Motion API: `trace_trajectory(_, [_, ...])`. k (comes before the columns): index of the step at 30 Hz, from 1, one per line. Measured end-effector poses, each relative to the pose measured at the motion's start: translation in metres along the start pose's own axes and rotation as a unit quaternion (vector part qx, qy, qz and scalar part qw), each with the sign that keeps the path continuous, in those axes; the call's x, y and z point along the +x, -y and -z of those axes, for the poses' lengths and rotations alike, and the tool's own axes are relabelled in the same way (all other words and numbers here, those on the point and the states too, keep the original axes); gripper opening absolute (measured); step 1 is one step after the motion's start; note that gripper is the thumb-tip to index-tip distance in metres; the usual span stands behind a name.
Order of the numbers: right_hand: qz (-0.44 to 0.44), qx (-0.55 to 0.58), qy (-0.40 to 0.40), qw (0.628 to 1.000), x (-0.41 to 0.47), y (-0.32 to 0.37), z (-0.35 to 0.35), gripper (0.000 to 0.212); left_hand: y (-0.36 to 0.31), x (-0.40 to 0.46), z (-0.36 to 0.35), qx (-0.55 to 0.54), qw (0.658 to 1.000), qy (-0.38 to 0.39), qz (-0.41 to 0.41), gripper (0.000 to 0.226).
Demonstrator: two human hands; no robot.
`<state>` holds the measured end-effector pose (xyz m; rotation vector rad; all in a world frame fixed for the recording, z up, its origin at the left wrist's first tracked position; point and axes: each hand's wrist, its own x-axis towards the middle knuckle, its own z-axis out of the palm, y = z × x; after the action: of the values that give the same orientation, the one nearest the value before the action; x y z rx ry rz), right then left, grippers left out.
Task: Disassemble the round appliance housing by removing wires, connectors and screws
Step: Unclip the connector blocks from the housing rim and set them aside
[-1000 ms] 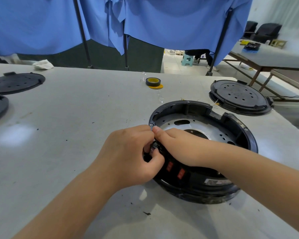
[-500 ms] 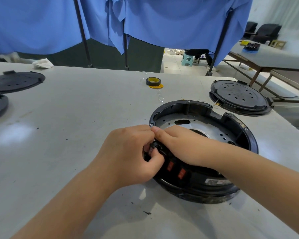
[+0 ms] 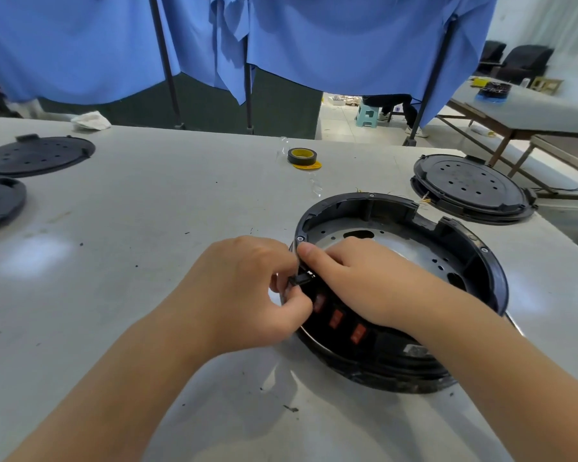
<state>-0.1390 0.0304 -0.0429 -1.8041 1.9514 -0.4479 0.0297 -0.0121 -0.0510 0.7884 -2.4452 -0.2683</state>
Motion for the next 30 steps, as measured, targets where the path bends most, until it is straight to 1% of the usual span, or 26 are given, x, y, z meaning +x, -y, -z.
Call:
trace_trajectory(2, [-0.004, -0.005, -0.004, 1.0, -0.003, 0.0, 0.002, 0.065, 0.002, 0.001, 0.001, -0.021, 1.0, 0.011, 0.02, 0.025])
trace_trajectory(4, [0.001, -0.007, -0.005, 1.0, -0.005, 0.001, 0.003, 0.064, 0.003, 0.002, 0.003, -0.034, 0.999, 0.018, 0.023, 0.025])
trace_trajectory(7, [0.005, 0.024, 0.012, 1.0, -0.007, 0.004, 0.004, 0.062, 0.002, 0.001, 0.005, -0.048, 0.998, 0.023, 0.023, 0.025])
trace_trajectory(9, [0.004, 0.038, 0.007, 0.999, -0.007, 0.005, 0.004, 0.061, 0.002, 0.0, 0.009, -0.062, 0.997, 0.03, 0.033, 0.025])
trace_trajectory(11, [0.001, 0.05, 0.005, 0.999, -0.007, 0.005, 0.004, 0.061, 0.005, 0.0, 0.012, -0.099, 0.993, 0.04, 0.058, 0.026])
trace_trajectory(13, [-0.004, 0.068, 0.019, 0.997, -0.008, 0.004, 0.003, 0.062, 0.011, 0.001, 0.016, -0.145, 0.984, 0.04, 0.095, 0.033])
trace_trajectory(15, [-0.017, 0.084, 0.039, 0.996, -0.008, 0.003, 0.004, 0.066, 0.02, 0.002, 0.017, -0.151, 0.978, 0.026, 0.139, 0.036])
trace_trajectory(18, [-0.026, 0.078, 0.047, 0.996, -0.008, 0.004, 0.006, 0.068, 0.036, 0.004, 0.007, -0.113, 0.972, 0.015, 0.207, 0.028])
trace_trajectory(21, [-0.019, 0.038, 0.034, 0.999, -0.008, 0.006, 0.006, 0.067, 0.048, 0.006, -0.012, -0.091, 0.964, 0.015, 0.251, 0.03])
trace_trajectory(25, [-0.014, -0.021, 0.005, 1.0, -0.007, 0.004, 0.005, 0.064, 0.056, 0.007, -0.033, -0.021, 0.964, 0.018, 0.263, 0.032])
trace_trajectory(30, [-0.018, -0.012, 0.002, 1.0, -0.007, 0.003, 0.007, 0.065, 0.061, 0.006, -0.033, 0.056, 0.963, 0.028, 0.261, 0.039])
